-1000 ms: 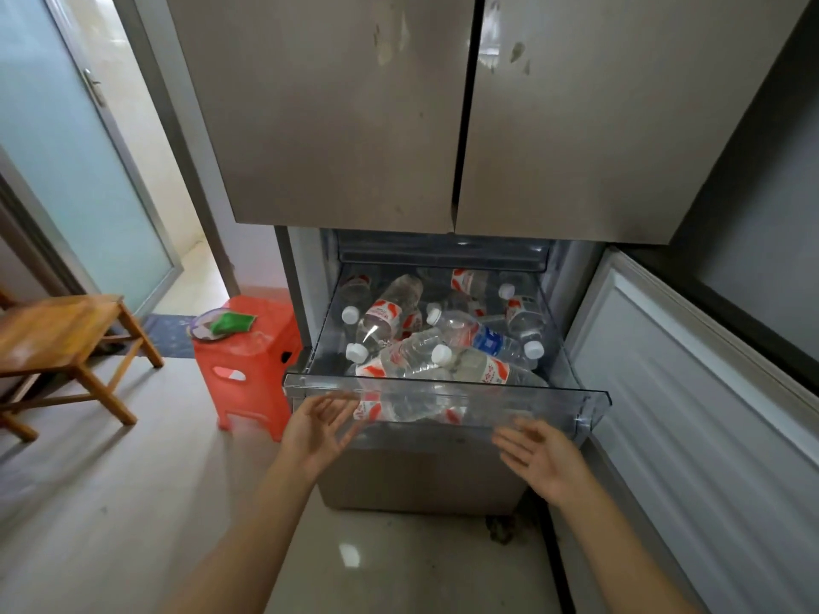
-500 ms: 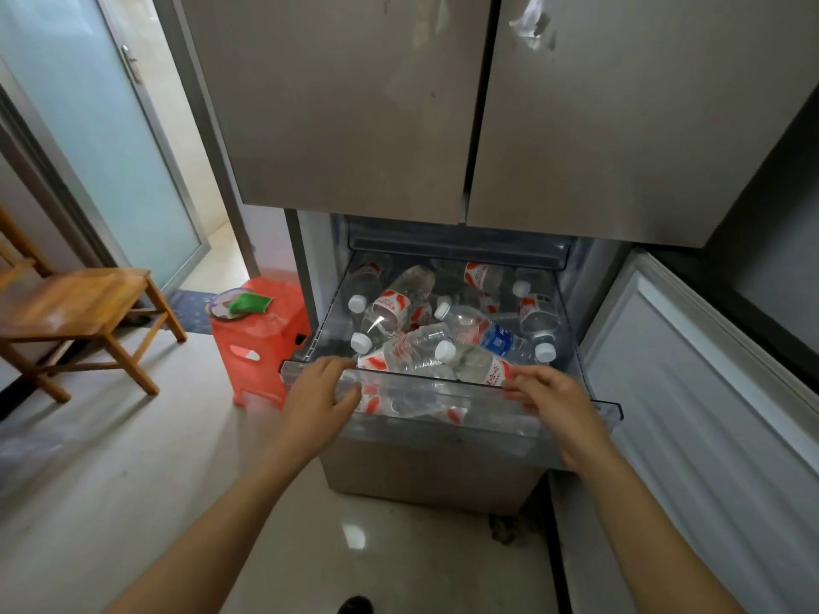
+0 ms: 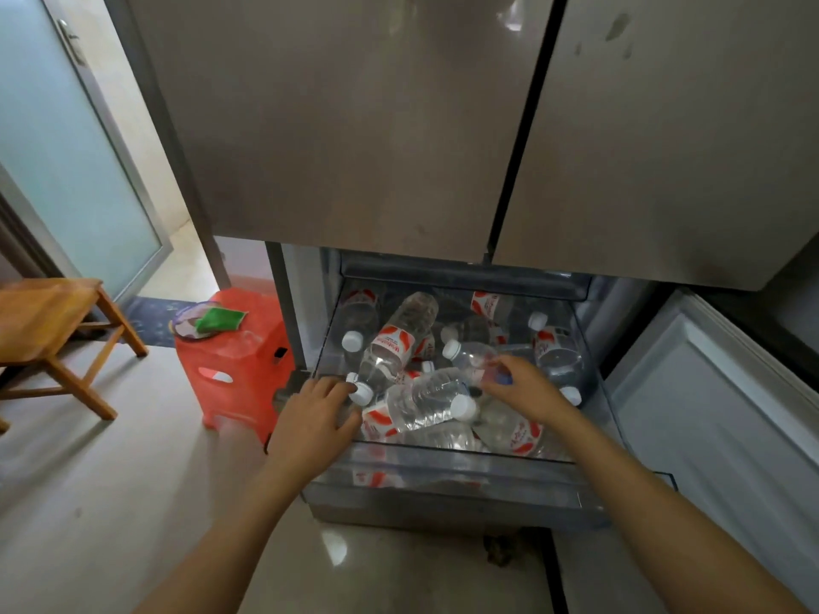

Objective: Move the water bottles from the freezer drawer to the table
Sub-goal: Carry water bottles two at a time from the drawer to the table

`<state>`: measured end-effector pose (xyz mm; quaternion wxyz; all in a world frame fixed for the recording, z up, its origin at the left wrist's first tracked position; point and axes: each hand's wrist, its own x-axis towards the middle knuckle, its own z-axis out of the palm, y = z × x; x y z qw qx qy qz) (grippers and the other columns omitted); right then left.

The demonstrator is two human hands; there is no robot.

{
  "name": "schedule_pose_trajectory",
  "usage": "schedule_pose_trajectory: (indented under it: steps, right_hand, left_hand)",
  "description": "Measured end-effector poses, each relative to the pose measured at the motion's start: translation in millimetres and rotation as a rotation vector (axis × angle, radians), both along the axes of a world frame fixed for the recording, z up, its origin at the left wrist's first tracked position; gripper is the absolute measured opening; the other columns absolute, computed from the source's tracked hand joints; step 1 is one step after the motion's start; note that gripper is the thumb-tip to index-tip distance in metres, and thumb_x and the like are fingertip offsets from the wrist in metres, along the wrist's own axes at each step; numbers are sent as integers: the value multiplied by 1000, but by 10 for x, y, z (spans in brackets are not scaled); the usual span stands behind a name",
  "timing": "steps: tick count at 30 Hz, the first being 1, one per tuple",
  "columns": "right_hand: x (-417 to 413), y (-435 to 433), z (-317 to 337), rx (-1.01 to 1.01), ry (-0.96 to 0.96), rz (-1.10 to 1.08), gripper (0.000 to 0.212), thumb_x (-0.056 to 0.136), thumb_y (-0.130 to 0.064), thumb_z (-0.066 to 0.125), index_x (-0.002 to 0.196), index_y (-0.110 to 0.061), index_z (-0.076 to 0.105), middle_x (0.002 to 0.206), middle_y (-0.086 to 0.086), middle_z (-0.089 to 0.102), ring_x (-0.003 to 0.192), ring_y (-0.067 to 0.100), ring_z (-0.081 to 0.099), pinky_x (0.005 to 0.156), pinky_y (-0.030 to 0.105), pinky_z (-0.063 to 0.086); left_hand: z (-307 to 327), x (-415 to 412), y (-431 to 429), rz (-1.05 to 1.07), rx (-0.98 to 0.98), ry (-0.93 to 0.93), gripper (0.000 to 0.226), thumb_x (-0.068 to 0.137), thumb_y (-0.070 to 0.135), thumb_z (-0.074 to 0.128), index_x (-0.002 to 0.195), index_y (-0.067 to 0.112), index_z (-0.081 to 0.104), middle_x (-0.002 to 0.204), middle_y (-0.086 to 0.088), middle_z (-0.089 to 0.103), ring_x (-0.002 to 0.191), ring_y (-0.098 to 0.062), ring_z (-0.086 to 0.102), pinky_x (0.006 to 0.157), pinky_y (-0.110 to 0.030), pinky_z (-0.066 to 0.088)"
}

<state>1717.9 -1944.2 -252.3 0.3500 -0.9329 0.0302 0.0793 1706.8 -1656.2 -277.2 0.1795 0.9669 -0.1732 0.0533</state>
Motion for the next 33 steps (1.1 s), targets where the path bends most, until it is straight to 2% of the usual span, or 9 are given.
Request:
schedule_pose_trajectory:
  steps: [3, 6, 11, 13, 15, 19, 23, 28, 33]
  right_hand:
    - [314, -38, -60, -141, -27, 5, 46, 79, -25, 69, 120, -14, 51, 110, 3, 58, 99, 18, 57, 82, 31, 47]
    - [562, -46, -194, -334, 119, 104, 74, 69, -22, 75, 133, -22, 37, 118, 5, 53, 100, 20, 53, 81, 32, 47]
    - [667, -20, -343, -275, 113, 48, 89, 62, -20, 81, 136, -25, 32, 112, 2, 53, 96, 19, 53, 77, 29, 44]
    - [644, -25, -345, -324, 79, 49, 86, 61, -23, 81, 134, -26, 34, 104, -1, 54, 91, 17, 54, 74, 30, 46]
    - [590, -57, -320, -333, 52, 63, 82, 62, -24, 79, 132, -26, 36, 107, 1, 57, 93, 19, 57, 76, 32, 49]
    - [335, -187, -79, -39, -127, -85, 78, 64, -15, 81, 129, -15, 38, 123, 6, 54, 107, 20, 52, 85, 32, 44]
    - [-49, -344, 168, 302, -340, -418, 84, 62, -2, 81, 130, -9, 33, 117, 2, 46, 108, 17, 44, 90, 30, 39]
    - [-442, -335, 171, 418, -532, -524, 83, 59, 5, 81, 126, -8, 33, 116, 3, 41, 107, 15, 43, 92, 26, 36]
    - [-644, -284, -18, 440, -546, -501, 80, 56, 3, 83, 117, -21, 36, 115, 3, 46, 105, 17, 48, 90, 29, 41]
  left_hand:
    - [-12, -13, -7, -21, 28, -6, 41, 74, 41, 41, 85, 14, 69, 80, -1, 67, 69, -24, 63, 51, -32, 49]
    - [-18, 0, -4, -33, 59, -4, 41, 74, 44, 41, 84, 17, 69, 77, 3, 68, 66, -17, 64, 47, -27, 49]
    - [-37, 25, 4, -36, 66, -5, 41, 71, 47, 40, 80, 19, 69, 73, 5, 67, 62, -15, 63, 44, -25, 47]
    - [-19, 12, -9, -18, 36, 31, 47, 72, 49, 37, 87, 18, 70, 81, 4, 68, 70, -19, 64, 50, -28, 48]
    - [17, 21, -26, 12, -10, 114, 50, 80, 51, 37, 108, 18, 64, 103, 4, 64, 93, -19, 59, 69, -30, 47]
    - [84, 131, -95, 50, -206, 306, 35, 87, 34, 57, 117, 17, 58, 112, -2, 58, 101, -17, 54, 82, -29, 44]
    - [163, 369, -316, 149, -172, 343, 44, 84, 31, 60, 122, 10, 53, 113, -10, 61, 101, -24, 58, 81, -31, 44]
    - [67, 707, -634, 308, -275, 673, 76, 84, 31, 63, 139, 5, 18, 125, -18, 54, 108, -31, 58, 93, -42, 48]
    - [-56, 760, -709, 341, -251, 555, 58, 90, 25, 53, 135, 4, 24, 128, -20, 51, 114, -36, 53, 95, -39, 43]
